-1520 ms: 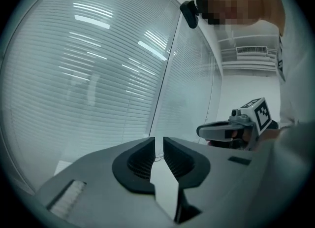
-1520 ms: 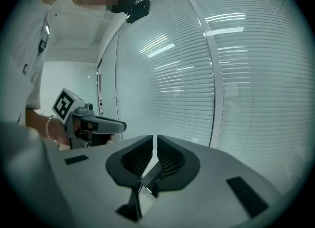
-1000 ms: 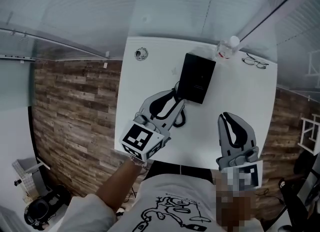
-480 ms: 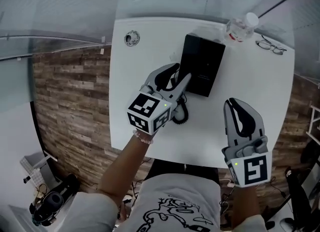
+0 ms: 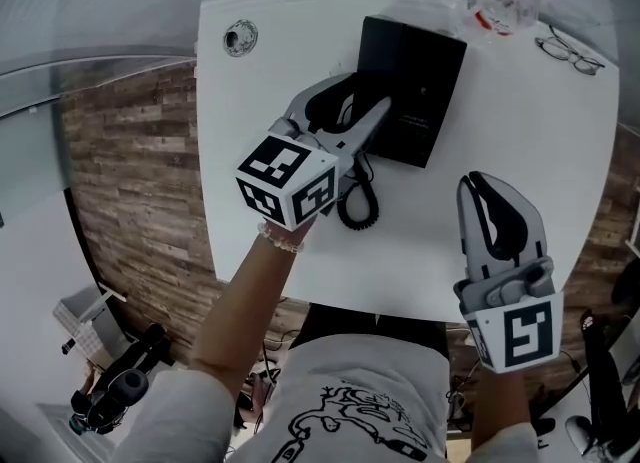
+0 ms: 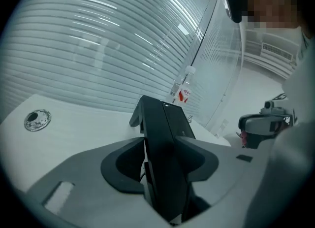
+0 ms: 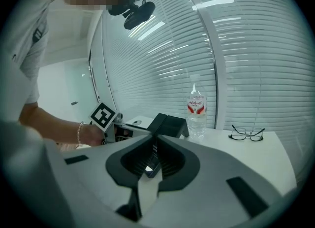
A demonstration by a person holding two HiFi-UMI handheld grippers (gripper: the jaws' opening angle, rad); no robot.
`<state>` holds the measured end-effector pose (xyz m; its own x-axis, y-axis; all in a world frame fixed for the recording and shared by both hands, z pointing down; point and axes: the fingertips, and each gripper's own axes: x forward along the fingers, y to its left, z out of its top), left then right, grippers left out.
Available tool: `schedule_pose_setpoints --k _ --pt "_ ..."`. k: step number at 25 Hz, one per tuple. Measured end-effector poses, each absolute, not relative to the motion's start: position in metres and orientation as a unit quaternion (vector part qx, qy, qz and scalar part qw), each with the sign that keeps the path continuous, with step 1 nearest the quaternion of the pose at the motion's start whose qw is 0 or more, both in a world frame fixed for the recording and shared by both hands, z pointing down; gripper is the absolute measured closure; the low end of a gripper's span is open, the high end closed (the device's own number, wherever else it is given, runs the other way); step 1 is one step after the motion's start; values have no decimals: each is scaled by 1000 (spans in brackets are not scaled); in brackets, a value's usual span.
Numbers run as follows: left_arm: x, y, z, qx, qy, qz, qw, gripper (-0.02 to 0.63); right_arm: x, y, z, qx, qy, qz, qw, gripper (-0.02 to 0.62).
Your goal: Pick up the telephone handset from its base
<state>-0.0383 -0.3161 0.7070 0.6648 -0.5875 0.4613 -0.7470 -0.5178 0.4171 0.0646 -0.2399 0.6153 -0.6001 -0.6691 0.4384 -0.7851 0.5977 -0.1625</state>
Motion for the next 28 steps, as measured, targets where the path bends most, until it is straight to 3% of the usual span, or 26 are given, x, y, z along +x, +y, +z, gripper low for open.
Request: schedule_pose_setpoints --k 12,28 --pt "-50 -306 678 835 -435 87 324 535 65 -226 602 410 -880 179 163 571" --pt "-55 -263 581 844 -439 38 307 540 75 -222 520 422 -886 130 144 572"
